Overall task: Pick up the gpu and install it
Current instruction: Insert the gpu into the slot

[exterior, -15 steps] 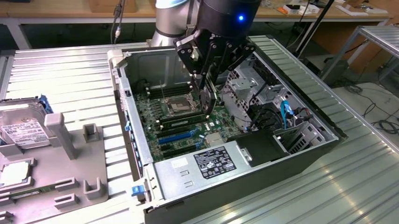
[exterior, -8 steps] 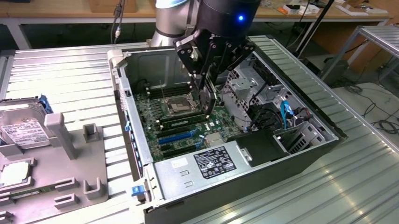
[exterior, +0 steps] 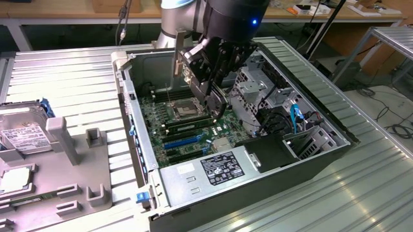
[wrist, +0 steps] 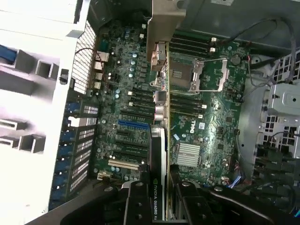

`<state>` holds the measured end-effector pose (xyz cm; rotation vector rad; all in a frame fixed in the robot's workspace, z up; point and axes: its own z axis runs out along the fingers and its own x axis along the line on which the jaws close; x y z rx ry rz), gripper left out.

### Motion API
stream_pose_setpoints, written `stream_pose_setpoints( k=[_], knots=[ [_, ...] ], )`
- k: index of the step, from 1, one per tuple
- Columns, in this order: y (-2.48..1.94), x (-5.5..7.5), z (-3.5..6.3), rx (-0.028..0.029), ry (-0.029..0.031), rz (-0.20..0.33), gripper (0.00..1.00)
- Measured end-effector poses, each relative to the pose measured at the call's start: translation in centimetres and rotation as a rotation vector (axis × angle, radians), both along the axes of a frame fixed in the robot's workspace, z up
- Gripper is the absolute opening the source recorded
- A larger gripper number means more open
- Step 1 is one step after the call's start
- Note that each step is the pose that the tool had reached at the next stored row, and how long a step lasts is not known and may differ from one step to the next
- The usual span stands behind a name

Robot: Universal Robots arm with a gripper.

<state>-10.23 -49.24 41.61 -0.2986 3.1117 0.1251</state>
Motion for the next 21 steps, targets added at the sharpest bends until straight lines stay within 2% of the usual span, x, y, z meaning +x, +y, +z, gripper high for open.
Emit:
stream_pose_setpoints(
  k=[4, 14, 17, 21],
  knots=[
    [0.00, 0.0, -0.33, 0.0000, 0.0000, 0.165, 0.27],
    [0.00, 0.0, -0.77, 0.0000, -0.0001, 0.369, 0.27],
    [0.00, 0.0, -1.00, 0.0000, 0.0000, 0.473, 0.27],
    [0.00, 0.0, -1.17, 0.0000, 0.0000, 0.549, 0.27]
  ],
)
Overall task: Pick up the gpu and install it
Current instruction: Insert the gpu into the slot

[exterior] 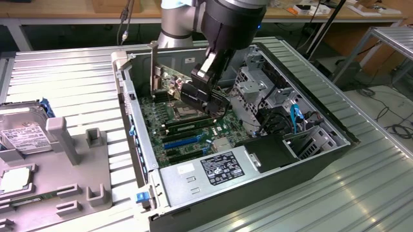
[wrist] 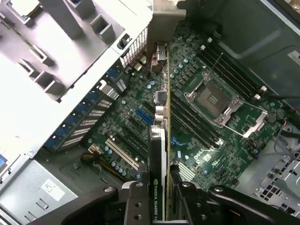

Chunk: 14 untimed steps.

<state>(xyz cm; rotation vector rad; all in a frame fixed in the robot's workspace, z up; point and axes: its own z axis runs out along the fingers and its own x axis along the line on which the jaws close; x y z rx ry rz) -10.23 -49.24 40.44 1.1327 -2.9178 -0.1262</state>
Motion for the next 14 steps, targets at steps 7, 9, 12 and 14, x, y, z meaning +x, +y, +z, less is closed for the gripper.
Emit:
stream_pose_setpoints(
  k=[7, 9, 12, 14],
  knots=[
    [0.00, 0.00, -0.47, 0.0000, 0.0000, 0.210, 0.27],
    [0.00, 0.00, -0.60, 0.0000, 0.0000, 0.269, 0.27],
    [0.00, 0.00, -0.80, 0.0000, -0.0001, 0.359, 0.27],
    [0.00, 0.00, -0.95, 0.0001, -0.0001, 0.433, 0.27]
  ],
)
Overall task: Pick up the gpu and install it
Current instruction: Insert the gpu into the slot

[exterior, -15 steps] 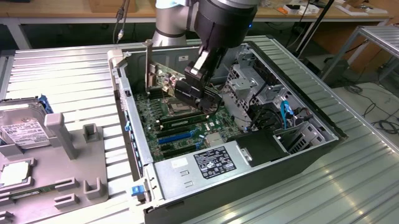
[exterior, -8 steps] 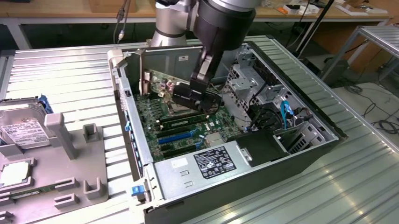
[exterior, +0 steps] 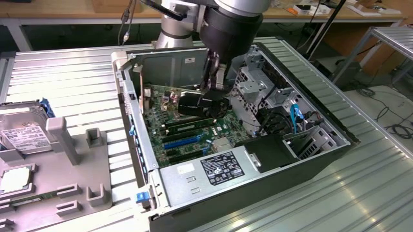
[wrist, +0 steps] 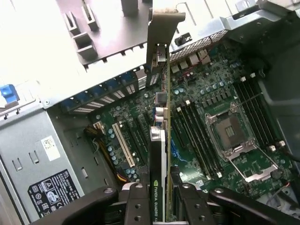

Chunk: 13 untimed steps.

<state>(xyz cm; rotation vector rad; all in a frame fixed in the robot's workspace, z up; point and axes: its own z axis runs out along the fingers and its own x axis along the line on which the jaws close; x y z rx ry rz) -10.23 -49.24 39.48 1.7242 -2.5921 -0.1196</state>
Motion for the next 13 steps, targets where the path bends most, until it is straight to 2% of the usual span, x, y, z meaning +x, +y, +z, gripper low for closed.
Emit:
stream_pose_setpoints(
  k=[8, 10, 11, 12, 13],
  knots=[
    [0.00, 0.01, -0.32, -0.0001, 0.0001, 0.162, 0.27],
    [0.00, 0.00, -0.41, -0.0002, 0.0001, 0.224, 0.27],
    [0.00, 0.00, -0.41, -0.0002, 0.0001, 0.227, 0.27],
    [0.00, 0.08, -0.36, 0.0003, 0.0045, 0.227, 0.27],
    [0.01, 0.11, -0.18, 0.0011, 0.0116, 0.227, 0.27]
  ],
)
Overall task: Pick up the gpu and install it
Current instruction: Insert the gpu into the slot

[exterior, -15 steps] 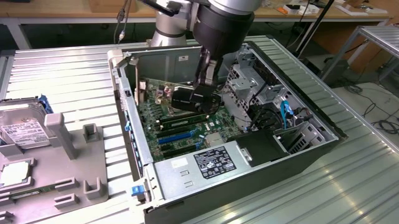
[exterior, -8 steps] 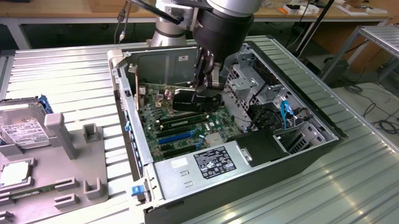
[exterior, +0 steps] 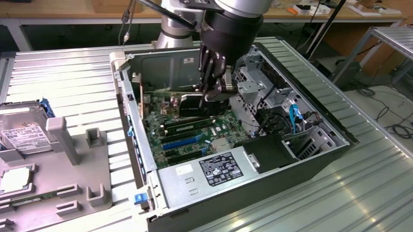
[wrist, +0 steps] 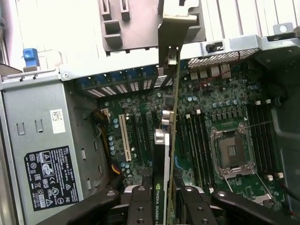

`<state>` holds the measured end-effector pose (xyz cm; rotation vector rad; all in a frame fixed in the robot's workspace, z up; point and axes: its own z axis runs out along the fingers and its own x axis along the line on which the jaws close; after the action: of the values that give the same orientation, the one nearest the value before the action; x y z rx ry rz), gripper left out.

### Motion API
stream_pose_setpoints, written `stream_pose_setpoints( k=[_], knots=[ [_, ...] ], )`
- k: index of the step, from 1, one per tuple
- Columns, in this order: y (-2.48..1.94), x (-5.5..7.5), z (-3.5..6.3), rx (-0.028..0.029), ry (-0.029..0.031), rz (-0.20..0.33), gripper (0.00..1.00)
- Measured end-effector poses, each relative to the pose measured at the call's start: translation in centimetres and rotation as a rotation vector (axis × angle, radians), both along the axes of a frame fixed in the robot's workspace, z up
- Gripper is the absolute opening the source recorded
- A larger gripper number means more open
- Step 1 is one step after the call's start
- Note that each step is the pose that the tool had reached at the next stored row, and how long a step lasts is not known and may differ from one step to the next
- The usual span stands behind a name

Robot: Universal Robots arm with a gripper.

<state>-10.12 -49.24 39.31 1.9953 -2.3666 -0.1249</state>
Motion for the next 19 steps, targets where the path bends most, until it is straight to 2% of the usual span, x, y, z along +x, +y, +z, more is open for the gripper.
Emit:
stream_pose_setpoints(
  k=[1, 2, 8, 9, 12, 16, 17, 19],
  knots=[
    [0.00, 0.0, 0.12, 0.0001, 0.0050, 0.000, 0.27],
    [0.00, 0.1, 0.12, 0.0004, 0.0063, 0.000, 0.27],
    [0.02, 3.1, 0.14, 0.0000, 0.0063, 0.001, 0.27],
    [0.03, 3.1, 0.14, 0.0001, 0.0062, 0.001, 0.27],
    [0.04, 3.1, 0.12, 0.0000, 0.0062, 0.082, 0.27],
    [0.08, 3.1, 0.11, -0.0003, 0.0062, 0.094, 0.27],
    [0.29, 3.1, 0.03, -0.0002, 0.0062, 0.094, 0.27],
    [1.13, 3.1, -0.15, -0.0003, 0.0059, 0.094, 0.27]
  ],
)
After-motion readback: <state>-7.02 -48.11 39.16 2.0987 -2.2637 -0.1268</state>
